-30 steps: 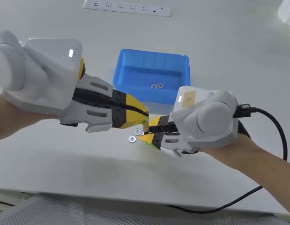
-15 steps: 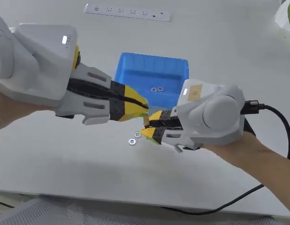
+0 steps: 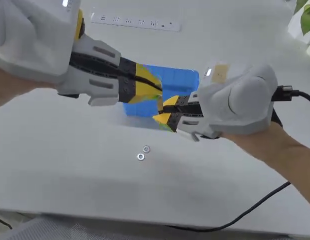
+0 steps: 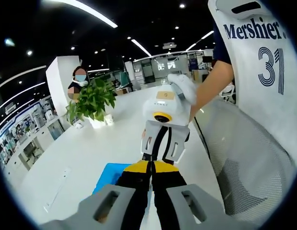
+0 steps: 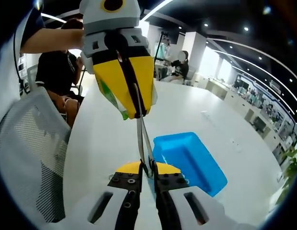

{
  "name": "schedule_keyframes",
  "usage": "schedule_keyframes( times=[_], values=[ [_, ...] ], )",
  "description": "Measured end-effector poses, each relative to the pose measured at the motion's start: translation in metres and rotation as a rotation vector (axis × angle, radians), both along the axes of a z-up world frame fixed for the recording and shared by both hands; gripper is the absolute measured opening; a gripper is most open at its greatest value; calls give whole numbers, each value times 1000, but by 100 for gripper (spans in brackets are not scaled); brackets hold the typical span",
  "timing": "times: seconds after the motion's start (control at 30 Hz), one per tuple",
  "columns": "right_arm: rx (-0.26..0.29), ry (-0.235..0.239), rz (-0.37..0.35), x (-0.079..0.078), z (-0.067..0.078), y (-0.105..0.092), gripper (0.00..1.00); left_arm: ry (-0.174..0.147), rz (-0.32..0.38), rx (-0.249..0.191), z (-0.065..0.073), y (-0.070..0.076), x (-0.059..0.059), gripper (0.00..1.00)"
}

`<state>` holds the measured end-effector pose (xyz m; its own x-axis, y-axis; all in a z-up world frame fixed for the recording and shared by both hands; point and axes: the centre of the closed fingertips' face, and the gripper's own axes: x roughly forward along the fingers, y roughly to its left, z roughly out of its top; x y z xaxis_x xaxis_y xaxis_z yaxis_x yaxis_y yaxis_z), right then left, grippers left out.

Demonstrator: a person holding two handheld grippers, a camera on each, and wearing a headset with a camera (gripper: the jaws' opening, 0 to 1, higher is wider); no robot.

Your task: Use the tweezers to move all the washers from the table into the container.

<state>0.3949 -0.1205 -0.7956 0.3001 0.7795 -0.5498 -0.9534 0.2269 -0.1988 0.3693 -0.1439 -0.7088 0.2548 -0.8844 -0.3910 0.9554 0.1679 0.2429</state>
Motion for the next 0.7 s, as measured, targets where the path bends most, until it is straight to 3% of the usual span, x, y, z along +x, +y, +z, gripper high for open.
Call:
schedule_keyframes(
  times=[0.37,0.6,0.7],
  values=[
    [2,-35,-45,36,6,1,10,-49,16,9,4,2,34,4],
    [3,-26,-66,58,-3,6,10,-52,45,17,-6,4,55,4],
    [16,1,-82,65,-9,8,10,-39,69,9,-10,5,64,4]
  ],
)
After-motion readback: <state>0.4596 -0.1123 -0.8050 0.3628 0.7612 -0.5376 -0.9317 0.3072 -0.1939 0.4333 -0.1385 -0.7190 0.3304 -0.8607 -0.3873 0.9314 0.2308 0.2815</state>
